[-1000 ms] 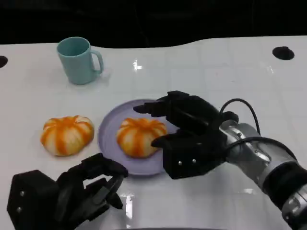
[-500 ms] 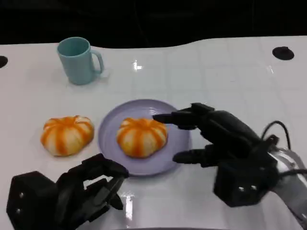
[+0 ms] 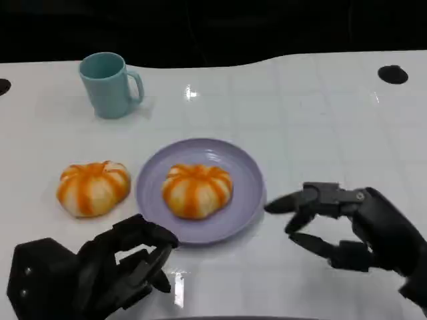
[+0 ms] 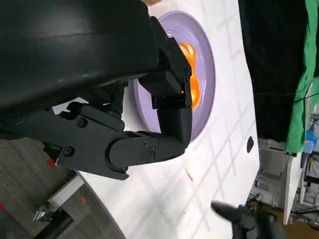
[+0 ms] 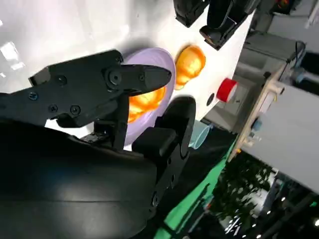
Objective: Grasp the bread from the table and place it into the plate.
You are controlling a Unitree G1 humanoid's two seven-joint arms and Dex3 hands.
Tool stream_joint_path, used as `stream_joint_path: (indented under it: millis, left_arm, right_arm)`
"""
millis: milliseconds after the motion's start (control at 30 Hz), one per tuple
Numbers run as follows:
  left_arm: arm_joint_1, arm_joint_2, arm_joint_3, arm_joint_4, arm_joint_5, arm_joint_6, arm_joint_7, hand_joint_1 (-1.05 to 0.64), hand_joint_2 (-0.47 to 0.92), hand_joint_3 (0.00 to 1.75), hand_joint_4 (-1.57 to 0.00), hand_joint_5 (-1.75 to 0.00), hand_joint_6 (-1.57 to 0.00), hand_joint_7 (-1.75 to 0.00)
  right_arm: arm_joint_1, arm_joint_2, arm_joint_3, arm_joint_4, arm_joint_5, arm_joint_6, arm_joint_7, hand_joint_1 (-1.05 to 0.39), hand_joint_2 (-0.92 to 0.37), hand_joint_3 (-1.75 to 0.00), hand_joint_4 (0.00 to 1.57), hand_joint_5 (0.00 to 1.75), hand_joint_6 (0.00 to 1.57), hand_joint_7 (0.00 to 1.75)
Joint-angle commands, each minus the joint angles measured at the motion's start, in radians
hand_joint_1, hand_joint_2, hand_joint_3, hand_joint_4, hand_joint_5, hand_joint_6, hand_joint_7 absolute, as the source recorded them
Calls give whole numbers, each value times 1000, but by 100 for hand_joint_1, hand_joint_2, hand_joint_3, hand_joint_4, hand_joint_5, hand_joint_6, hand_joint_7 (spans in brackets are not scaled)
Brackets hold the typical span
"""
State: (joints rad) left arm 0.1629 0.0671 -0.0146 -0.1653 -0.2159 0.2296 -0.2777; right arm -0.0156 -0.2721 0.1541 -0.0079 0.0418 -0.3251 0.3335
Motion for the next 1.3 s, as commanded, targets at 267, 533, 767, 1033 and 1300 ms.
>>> stream_joint_path:
  millis: [267,533,767,1033,1300]
  left_arm:
    - [0,18,16,4,-9,-5,-8,-45,92,44,-63,-173,-66,-126]
    - [0,25,22,13,-12,-6,-15,-45,92,43,-62,-173,-65,-125]
    - [14,28,28,14,-15,-24,-25,-44,92,43,-61,-174,-65,-125]
    - [1,36,29,33,-16,-39,-31,-42,92,44,-61,-174,-65,-126]
    - [-6,36,35,57,-19,-62,-37,-43,92,42,-61,-173,-65,-125]
  right_arm:
    - [189,-2,-60,-306,25,297,-30,-21,-59,-116,66,170,60,156]
    - [236,21,-58,-340,-7,369,-78,-24,-64,-109,74,175,58,168]
    - [246,22,-55,-259,-60,287,-86,-24,-66,-104,83,175,57,171]
    - [217,18,-62,-183,-102,206,-101,-25,-64,-107,90,175,62,168]
    - [200,13,-64,-119,-124,142,-97,-24,-62,-106,89,175,66,167]
